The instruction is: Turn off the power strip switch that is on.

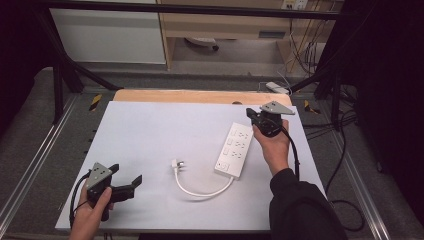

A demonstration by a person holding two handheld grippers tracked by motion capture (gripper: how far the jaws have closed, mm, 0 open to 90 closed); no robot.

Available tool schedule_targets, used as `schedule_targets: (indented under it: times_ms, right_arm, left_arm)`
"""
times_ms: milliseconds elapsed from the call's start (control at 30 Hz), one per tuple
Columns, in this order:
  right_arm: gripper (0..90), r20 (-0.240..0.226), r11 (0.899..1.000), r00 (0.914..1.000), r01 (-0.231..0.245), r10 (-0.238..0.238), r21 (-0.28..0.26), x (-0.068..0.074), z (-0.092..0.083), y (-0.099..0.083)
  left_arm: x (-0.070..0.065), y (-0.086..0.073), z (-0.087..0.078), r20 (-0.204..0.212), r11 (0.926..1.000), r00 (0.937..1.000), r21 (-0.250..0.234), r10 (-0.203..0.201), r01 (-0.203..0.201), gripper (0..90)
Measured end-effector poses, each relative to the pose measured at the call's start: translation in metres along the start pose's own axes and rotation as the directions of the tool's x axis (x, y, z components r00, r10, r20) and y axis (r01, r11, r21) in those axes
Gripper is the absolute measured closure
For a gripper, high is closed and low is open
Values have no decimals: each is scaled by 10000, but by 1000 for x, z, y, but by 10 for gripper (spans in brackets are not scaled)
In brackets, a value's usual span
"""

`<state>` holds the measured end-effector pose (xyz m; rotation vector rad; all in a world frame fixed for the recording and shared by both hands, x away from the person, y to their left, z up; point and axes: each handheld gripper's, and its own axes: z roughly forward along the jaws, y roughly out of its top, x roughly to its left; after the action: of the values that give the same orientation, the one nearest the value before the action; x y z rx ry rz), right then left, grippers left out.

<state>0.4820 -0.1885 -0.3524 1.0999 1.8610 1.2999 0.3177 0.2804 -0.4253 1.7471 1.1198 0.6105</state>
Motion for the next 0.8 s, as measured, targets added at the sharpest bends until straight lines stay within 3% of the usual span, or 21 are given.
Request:
schedule_targets:
  times_ms: [300,367,800]
  right_arm:
    - [900,-122,9999,9999,116,-114,107,1,22,5]
    - [900,-253,9998,9996,-125,129,152,0,28,4]
    - [900,-152,9948,9987,-471,487,902,-9,53,-12]
  left_arm:
    - [1,-1,0,68,9999,10000,141,46,-47,59]
    - [1,-1,-1,-27,9999,10000,133,44,-43,60]
    - [6,-2,-5,-67,9999,10000,100,-34,34,60]
